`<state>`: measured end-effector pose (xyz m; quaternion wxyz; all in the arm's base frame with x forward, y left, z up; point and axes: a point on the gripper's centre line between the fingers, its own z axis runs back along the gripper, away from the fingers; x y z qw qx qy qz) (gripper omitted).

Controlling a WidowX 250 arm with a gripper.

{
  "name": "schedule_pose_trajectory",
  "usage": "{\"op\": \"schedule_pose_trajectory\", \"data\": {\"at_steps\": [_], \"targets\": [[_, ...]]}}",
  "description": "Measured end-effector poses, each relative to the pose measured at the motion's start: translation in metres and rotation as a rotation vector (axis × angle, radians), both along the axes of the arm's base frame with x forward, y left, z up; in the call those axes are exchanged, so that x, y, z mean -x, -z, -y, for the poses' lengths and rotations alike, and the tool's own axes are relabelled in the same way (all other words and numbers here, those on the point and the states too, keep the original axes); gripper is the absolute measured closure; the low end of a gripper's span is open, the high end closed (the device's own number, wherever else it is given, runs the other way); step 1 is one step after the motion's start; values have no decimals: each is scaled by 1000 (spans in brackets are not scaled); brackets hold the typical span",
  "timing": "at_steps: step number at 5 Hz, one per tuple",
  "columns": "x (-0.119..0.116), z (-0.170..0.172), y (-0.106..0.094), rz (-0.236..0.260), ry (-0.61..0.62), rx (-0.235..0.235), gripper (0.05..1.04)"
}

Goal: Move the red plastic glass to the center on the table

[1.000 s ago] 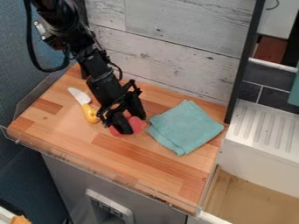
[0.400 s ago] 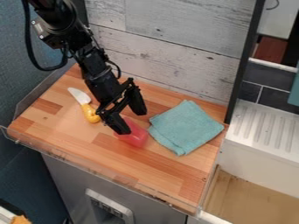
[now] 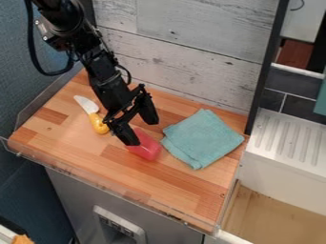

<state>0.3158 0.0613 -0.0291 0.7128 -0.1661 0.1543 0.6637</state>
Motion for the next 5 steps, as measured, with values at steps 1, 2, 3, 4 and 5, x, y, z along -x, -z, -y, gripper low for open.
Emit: {"op": "schedule_pose_trajectory", "data": {"at_steps": [1,2,3,4,5], "targets": [[-6,5,-11,6,95,-170,83],[-12,9,-29,25,140,-293,83],[-19,6,-54,91,157,-361,83],[-21,8,-65,119,171,-385,83],[-21,8,-66,117,170,-382,83]]}}
